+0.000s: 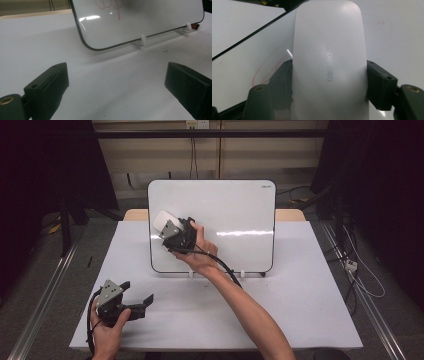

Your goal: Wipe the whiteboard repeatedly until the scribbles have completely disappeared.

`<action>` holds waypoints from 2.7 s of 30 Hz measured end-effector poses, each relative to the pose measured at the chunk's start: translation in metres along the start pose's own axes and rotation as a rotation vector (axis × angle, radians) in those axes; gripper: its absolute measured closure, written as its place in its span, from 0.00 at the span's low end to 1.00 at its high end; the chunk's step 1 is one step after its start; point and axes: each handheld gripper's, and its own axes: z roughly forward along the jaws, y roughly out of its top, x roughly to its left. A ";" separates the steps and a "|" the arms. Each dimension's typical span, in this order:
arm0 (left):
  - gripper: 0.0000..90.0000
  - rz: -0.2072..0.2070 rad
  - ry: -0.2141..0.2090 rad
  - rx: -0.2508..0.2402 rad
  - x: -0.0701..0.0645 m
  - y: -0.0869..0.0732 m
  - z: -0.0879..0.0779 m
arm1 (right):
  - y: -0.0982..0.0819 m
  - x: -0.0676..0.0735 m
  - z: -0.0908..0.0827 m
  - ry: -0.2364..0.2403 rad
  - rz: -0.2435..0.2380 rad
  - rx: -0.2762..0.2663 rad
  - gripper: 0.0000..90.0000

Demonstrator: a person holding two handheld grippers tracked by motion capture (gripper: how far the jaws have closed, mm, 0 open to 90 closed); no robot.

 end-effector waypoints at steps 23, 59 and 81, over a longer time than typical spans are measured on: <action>0.06 -0.007 0.004 -0.001 0.001 0.000 -0.001 | 0.014 -0.039 0.004 -0.108 0.078 0.010 0.35; 0.06 -0.009 0.012 -0.015 0.003 0.000 -0.005 | -0.002 -0.004 -0.001 -0.026 -0.009 0.005 0.35; 0.06 -0.012 0.011 -0.007 0.002 0.000 -0.003 | 0.014 -0.042 0.004 -0.101 0.068 0.018 0.35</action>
